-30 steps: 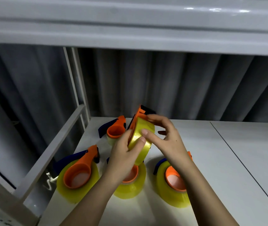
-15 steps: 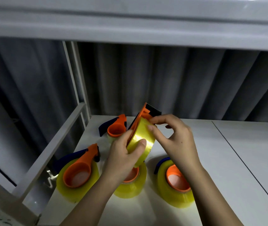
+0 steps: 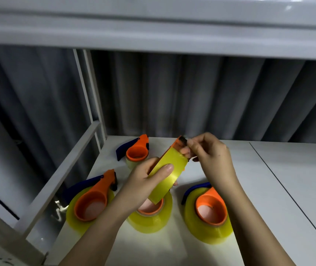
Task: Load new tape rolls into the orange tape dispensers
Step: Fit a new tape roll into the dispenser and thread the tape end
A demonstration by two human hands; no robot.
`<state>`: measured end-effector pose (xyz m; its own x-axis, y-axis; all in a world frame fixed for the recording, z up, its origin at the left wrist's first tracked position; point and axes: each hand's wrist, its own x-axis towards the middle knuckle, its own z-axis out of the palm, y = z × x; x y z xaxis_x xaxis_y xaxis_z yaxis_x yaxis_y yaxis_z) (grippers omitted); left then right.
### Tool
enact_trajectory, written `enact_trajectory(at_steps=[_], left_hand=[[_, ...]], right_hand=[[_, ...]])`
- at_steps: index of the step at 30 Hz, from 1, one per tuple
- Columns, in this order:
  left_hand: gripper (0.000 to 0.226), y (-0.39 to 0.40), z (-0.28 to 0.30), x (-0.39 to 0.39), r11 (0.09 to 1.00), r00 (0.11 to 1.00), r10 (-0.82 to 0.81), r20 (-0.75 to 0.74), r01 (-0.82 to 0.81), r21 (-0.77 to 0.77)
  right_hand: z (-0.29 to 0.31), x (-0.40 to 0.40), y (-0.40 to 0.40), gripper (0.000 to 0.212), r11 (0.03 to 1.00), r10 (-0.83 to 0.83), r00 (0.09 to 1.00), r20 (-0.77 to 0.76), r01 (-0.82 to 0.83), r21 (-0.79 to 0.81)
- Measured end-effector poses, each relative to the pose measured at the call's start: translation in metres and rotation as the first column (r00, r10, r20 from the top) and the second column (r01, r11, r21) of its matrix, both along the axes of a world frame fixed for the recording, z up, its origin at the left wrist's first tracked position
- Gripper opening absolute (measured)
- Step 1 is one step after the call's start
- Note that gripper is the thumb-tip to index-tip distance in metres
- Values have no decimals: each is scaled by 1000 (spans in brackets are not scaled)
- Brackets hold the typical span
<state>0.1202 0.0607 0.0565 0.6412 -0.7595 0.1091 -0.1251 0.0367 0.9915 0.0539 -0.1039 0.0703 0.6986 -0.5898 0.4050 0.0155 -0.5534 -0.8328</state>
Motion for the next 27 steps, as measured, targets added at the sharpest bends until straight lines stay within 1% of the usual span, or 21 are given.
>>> enact_trajectory(at_steps=[1,2,3,5,9,12,13,15,16,17,18,19,21,22,24,25,26,27], left_hand=[[32,2,0,1,1000,1000,-27,-14,27,9],[30,3,0,2,998,998,-54,-36,55,20],[31,5,1,3,996,996,-79,-51,81,33],[36,7,1,8,990,994,-109,-20,110,87],[37,7,8,16,964,984,-165,74,145,223],[44,2,13,17,944,991,-123,60,99,315],[39,0,13,16,938,995,-97,25,83,336],[24,-8,12,8,951,991,-22,-132,61,303],[30,-13,12,3,960,979,27,-202,31,279],[40,-17,11,-2,961,972,79,-222,-16,275],[49,-19,8,-5,956,972,131,-193,-72,286],[55,-21,6,-7,945,977,173,-125,-129,299],[56,-18,3,-8,932,975,220,-1,-210,295],[53,-16,3,-8,930,971,237,24,-234,283],[47,-12,1,-9,945,971,238,-12,-229,236],[46,-11,2,-10,953,973,228,-44,-214,214],[46,-10,2,-11,957,973,223,-58,-207,205],[45,-10,3,-12,956,974,223,-46,-209,204]], right_hand=[[2,0,-3,16,996,4,1000,10,-5,88],[3,-2,-5,16,991,6,1000,15,-8,133],[4,-3,-5,16,990,9,1000,9,-10,138],[3,-6,-3,15,998,10,1000,-17,-9,67],[0,-9,3,16,988,-50,994,-100,35,-151],[1,-11,7,16,947,-128,977,-171,69,-314],[1,-11,10,16,934,-142,972,-185,70,-350],[2,-11,16,16,921,-163,963,-214,71,-382],[3,-11,20,16,915,-174,955,-239,67,-398],[4,-13,23,16,905,-184,947,-262,60,-421],[5,-14,26,16,896,-192,940,-283,50,-442],[7,-16,28,15,889,-191,936,-296,37,-457],[8,-17,26,14,896,-176,935,-309,22,-443],[7,-18,22,14,921,-160,937,-309,29,-388],[5,-17,13,15,979,-101,957,-271,47,-200],[4,-16,8,15,989,-86,964,-251,53,-135],[6,-16,6,15,992,-78,964,-254,51,-113],[8,-16,5,15,991,-78,959,-274,45,-125]])
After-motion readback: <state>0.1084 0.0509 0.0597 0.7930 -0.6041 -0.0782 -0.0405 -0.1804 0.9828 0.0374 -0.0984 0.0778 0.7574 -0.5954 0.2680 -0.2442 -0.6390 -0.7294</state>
